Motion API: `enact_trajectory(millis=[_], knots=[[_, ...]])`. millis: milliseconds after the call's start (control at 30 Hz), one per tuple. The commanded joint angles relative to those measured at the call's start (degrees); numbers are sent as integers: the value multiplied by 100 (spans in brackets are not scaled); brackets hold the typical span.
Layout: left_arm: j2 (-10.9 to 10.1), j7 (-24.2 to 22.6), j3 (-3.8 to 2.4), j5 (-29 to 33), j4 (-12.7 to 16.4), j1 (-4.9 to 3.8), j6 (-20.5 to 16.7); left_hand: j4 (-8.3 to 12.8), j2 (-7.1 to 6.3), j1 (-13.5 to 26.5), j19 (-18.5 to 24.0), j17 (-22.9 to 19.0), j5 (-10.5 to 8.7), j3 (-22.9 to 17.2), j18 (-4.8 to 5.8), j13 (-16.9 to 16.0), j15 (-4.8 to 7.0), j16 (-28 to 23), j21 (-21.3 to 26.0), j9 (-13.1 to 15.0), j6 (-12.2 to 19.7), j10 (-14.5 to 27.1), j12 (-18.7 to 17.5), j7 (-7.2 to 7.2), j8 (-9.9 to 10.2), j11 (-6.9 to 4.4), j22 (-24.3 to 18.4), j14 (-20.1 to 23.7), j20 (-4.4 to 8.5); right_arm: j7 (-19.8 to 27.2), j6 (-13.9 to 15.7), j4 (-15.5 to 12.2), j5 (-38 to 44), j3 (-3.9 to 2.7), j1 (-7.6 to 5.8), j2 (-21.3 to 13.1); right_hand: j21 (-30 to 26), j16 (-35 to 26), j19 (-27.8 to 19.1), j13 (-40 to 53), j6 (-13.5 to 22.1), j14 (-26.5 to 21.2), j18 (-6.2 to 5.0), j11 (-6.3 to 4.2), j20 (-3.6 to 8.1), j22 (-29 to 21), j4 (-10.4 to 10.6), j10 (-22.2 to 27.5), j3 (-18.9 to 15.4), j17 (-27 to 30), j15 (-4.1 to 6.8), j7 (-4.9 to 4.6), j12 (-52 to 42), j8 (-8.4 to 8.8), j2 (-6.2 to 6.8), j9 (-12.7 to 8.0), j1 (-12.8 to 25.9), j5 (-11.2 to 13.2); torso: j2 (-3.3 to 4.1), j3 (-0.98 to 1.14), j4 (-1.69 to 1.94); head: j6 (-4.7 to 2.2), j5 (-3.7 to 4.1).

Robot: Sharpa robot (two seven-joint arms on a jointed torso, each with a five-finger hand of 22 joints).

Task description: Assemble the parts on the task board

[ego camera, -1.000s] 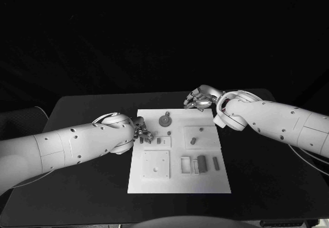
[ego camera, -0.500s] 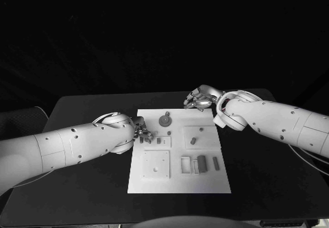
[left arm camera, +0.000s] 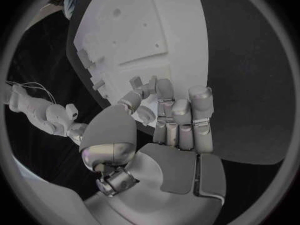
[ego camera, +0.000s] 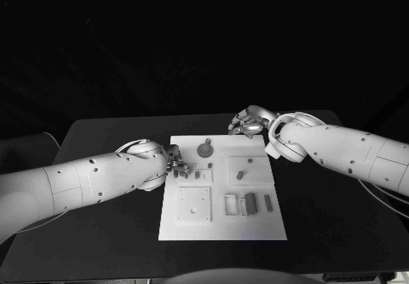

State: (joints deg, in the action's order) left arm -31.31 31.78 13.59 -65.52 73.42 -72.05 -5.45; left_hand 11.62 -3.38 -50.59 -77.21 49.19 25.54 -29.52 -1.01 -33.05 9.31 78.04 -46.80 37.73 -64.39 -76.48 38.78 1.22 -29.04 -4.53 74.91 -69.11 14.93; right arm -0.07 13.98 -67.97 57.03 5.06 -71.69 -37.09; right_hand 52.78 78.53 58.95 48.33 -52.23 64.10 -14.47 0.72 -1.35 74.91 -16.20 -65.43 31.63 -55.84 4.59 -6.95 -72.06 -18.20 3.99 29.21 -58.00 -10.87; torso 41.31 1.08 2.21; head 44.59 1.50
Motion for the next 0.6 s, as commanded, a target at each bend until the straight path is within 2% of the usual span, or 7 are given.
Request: enact_trajectory(millis=[33, 400, 600], knots=[[17, -39, 0, 24, -1, 11, 68, 83, 139, -103, -7, -6, -80, -98, -364, 2, 137, 10, -8, -3, -33, -9, 23, -7, -31, -21, 88, -104, 19, 53, -63, -7, 16, -2, 2, -1, -36, 9, 25, 5, 1, 9, -53, 19, -1, 59, 18, 30, 17, 8, 42, -43, 3, 21, 8, 8, 55, -38, 3, 1, -1, 3, 10], [7, -74, -1, 53, 12, 11, 40, -15, -64, 106, -5, -11, -114, 114, -373, 10, 140, -2, 4, -10, -8, 2, 34, -8, -61, -23, 88, -106, 34, 53, -59, -13, 16, -2, 2, -9, -36, 9, 24, 4, 2, 8, -53, 19, -1, 58, 19, 31, 17, 9, 42, -43, 3, 22, 11, 9, 58, -38, -2, 5, 3, 17, 8], [2, -82, -1, 65, 19, 12, 44, -19, -100, 138, -4, -10, -121, 160, -375, 11, 142, -1, 7, -10, -6, 2, 38, -10, -68, -25, 88, -107, 36, 53, -59, -13, 16, -2, 2, -10, -37, 8, 24, 4, 2, 8, -53, 19, -1, 58, 19, 31, 17, 9, 42, -43, 4, 23, 11, 10, 59, -38, -2, 4, 2, 21, 9]])
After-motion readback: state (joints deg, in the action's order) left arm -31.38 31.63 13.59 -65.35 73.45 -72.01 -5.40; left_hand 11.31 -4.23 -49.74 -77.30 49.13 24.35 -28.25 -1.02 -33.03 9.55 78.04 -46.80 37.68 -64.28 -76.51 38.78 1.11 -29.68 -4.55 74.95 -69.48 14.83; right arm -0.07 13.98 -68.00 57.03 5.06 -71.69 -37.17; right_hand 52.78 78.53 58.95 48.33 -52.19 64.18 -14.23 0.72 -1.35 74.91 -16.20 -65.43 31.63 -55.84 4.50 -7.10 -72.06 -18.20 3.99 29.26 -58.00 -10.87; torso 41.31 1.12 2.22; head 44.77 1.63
